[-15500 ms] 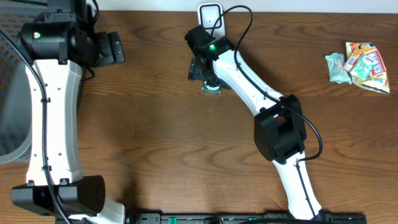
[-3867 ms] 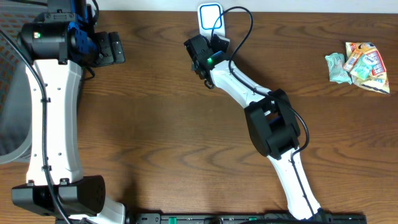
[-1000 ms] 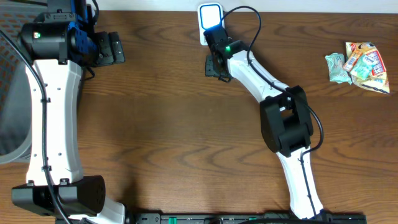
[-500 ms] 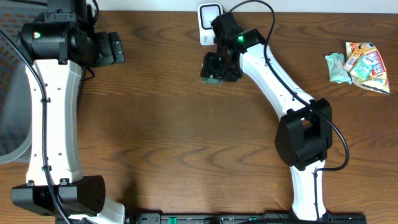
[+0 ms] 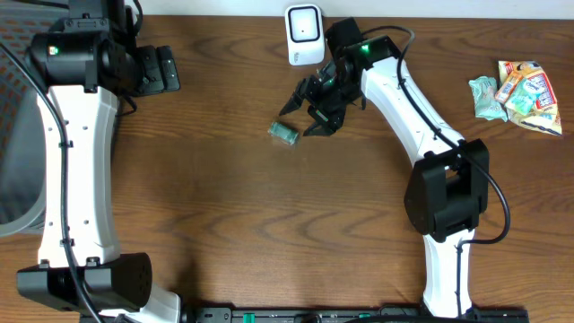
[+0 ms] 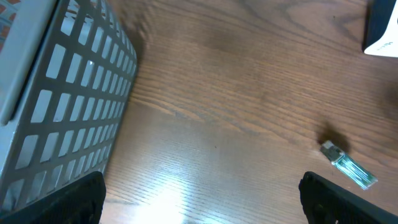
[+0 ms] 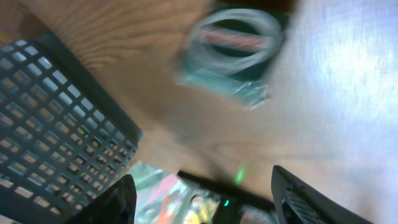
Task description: Scan the item barcode
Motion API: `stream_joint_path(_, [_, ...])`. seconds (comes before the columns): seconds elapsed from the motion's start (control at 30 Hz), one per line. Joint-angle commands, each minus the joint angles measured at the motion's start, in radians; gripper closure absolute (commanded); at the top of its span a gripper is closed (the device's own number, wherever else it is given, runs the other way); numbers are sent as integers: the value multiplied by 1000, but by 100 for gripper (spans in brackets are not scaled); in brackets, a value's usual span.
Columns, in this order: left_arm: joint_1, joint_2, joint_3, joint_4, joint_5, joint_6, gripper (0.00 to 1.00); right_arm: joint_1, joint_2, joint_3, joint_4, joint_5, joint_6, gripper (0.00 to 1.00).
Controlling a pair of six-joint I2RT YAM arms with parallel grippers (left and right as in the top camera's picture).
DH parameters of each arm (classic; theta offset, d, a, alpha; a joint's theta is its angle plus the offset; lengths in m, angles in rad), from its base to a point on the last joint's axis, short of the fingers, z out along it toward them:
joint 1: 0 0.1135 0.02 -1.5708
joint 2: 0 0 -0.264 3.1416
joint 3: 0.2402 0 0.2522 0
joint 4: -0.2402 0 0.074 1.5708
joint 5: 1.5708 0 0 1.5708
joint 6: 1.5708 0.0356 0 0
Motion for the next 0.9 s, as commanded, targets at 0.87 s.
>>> stream_joint_path(0.87, [4, 4, -5, 0, -16, -9, 2, 225, -9, -2, 151, 884, -679, 1])
